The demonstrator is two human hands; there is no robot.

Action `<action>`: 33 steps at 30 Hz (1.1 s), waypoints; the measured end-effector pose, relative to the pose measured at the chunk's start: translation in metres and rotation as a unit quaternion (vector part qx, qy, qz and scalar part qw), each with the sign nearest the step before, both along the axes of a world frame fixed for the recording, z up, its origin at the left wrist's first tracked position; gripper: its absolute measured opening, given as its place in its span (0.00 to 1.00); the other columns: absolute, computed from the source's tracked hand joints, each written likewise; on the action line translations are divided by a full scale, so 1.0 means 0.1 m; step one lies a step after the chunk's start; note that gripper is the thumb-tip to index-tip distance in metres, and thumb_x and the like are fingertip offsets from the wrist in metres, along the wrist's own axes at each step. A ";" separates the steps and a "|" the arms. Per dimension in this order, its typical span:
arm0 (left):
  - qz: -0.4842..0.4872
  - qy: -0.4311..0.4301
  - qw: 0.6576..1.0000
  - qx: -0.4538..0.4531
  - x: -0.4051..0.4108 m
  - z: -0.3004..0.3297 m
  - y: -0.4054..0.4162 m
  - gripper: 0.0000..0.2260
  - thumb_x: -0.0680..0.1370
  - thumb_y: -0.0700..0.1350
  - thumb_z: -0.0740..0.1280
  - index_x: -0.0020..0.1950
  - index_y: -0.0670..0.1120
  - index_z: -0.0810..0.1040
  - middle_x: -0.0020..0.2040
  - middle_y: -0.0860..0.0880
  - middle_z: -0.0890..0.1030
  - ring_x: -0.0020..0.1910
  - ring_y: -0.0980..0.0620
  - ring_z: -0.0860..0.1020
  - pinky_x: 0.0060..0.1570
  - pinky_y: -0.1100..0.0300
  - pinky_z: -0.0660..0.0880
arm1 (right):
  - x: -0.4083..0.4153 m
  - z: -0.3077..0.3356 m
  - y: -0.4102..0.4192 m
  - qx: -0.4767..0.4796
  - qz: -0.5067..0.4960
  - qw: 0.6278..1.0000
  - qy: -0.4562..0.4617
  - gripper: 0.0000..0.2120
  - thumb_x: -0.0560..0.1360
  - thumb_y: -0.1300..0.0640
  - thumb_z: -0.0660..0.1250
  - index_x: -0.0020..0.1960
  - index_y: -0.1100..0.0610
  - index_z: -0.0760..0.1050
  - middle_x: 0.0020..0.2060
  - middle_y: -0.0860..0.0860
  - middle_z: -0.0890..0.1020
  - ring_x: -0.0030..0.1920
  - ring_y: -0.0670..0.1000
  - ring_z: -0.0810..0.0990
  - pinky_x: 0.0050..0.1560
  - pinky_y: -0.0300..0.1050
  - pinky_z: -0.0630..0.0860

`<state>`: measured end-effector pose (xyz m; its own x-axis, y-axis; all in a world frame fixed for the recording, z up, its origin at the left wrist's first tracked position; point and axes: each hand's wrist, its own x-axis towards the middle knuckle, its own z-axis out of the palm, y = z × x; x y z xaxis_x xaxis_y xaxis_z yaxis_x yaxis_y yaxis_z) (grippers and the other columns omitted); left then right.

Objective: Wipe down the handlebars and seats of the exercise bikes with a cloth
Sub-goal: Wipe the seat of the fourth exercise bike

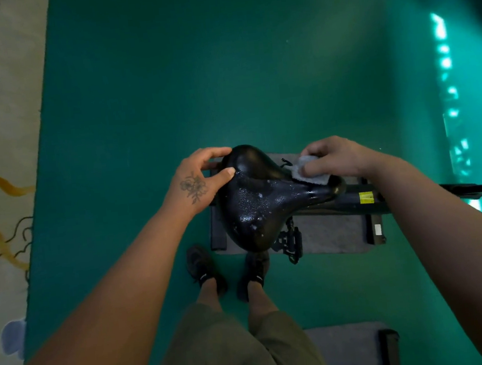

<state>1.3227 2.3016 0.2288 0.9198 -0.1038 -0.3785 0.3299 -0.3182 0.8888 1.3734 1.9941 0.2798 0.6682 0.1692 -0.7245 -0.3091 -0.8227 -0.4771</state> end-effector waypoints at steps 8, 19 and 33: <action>-0.001 0.039 0.999 -0.014 0.04 0.03 0.02 0.16 0.78 0.43 0.78 0.62 0.59 0.83 0.58 0.55 0.84 0.61 0.54 0.83 0.57 0.38 0.83 | -0.08 -0.03 -0.26 0.042 -0.049 0.998 0.000 0.08 0.75 0.57 0.76 0.53 0.54 0.85 0.46 0.51 0.86 0.46 0.48 0.81 0.49 0.41 0.75; -0.043 -0.037 0.998 0.015 0.19 0.14 -0.14 0.19 0.74 0.47 0.75 0.64 0.59 0.80 0.64 0.58 0.83 0.64 0.59 0.79 0.63 0.58 0.77 | -0.23 -0.12 -0.31 0.119 -0.074 0.990 -0.019 0.12 0.74 0.57 0.80 0.56 0.50 0.83 0.49 0.47 0.88 0.49 0.48 0.86 0.56 0.46 0.81; -0.174 -0.092 0.972 0.129 0.37 0.19 -0.39 0.17 0.78 0.53 0.76 0.66 0.56 0.83 0.61 0.55 0.82 0.62 0.55 0.78 0.66 0.55 0.73 | -0.32 -0.15 -0.24 0.162 -0.096 0.980 -0.066 0.16 0.69 0.58 0.83 0.52 0.51 0.82 0.44 0.44 0.86 0.44 0.44 0.84 0.49 0.41 0.82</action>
<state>1.3594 2.2628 0.2479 0.9004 -0.3449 -0.2653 0.0046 -0.6021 0.7984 1.3413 1.9703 0.2646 0.7943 0.2380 -0.5590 -0.3620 -0.5536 -0.7500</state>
